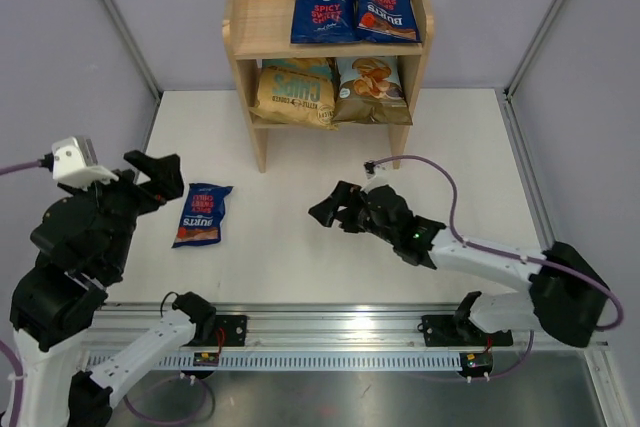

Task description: Place and organize the chips bags onto the shelf

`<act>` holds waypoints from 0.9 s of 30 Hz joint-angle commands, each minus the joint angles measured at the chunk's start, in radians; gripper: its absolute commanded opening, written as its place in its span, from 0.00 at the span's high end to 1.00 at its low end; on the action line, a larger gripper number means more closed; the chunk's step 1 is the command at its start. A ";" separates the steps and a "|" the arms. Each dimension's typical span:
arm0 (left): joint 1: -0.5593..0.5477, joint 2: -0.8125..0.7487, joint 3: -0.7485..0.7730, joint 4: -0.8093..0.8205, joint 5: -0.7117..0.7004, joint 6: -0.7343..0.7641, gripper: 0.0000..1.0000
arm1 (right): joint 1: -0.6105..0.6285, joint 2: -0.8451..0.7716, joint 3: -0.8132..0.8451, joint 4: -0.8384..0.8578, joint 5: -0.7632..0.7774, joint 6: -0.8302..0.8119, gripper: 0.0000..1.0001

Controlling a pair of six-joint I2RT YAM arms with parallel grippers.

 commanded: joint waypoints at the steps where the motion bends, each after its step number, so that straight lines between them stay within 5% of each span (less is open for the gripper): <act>1: 0.001 -0.095 -0.123 -0.140 -0.088 -0.108 0.01 | 0.012 0.209 0.087 0.228 -0.080 0.156 0.08; 13: 0.001 -0.401 -0.382 -0.220 -0.022 -0.150 0.01 | 0.089 0.967 0.679 0.305 -0.242 0.211 0.21; 27: -0.001 -0.543 -0.386 -0.292 -0.063 -0.133 0.01 | 0.110 1.434 1.343 0.011 -0.308 0.175 0.30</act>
